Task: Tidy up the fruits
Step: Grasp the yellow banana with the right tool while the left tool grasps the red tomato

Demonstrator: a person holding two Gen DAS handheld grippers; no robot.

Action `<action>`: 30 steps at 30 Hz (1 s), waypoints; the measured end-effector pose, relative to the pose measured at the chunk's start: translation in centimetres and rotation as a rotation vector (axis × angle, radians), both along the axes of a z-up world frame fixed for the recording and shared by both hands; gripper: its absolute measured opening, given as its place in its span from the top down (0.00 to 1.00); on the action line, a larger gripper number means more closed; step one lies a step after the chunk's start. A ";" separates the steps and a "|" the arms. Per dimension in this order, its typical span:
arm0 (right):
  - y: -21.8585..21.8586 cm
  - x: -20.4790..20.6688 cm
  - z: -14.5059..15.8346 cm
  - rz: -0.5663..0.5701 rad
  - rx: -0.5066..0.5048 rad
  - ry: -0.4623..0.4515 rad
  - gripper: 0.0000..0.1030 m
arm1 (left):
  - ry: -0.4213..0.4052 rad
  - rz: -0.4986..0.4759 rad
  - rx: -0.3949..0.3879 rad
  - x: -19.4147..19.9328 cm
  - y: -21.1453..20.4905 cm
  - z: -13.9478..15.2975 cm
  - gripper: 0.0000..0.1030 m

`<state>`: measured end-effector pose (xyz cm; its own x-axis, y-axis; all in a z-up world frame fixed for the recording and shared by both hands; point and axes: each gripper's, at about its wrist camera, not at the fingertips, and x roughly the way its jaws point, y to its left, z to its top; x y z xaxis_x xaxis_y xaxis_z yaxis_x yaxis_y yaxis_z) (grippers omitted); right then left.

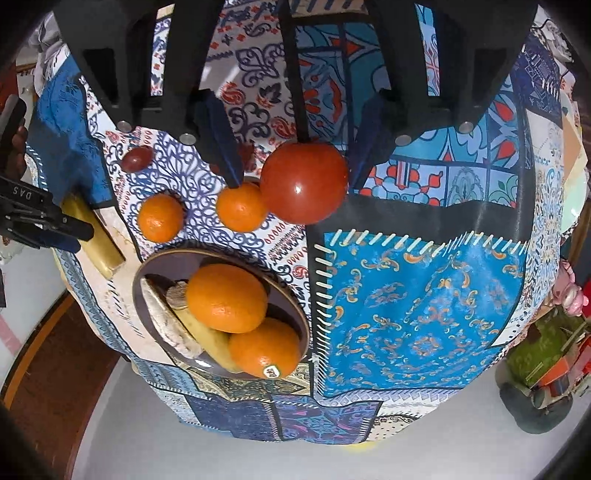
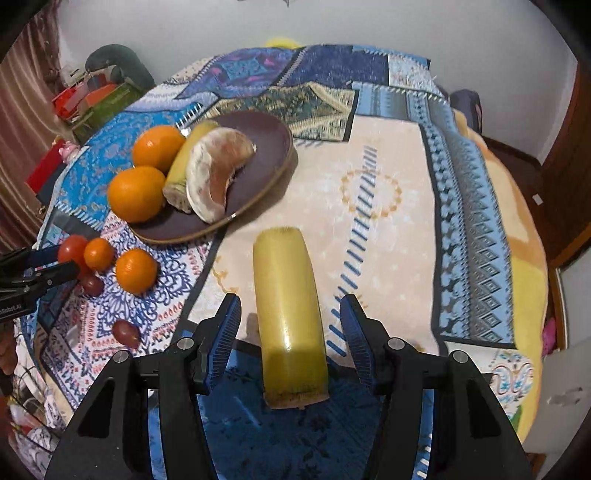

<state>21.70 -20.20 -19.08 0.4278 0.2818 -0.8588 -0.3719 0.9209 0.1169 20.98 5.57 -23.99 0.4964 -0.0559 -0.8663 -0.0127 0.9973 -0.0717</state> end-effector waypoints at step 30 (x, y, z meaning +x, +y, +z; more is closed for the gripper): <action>-0.3 -0.1 1.8 0.007 0.057 -0.076 0.66 | -0.094 0.032 -0.035 0.6 1.0 3.7 0.54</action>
<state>21.61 -20.49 -17.32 0.4893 0.3327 -0.8062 -0.3882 0.9108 0.1402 21.55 6.58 -20.29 0.5778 -0.0681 -0.8133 -0.0365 0.9934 -0.1091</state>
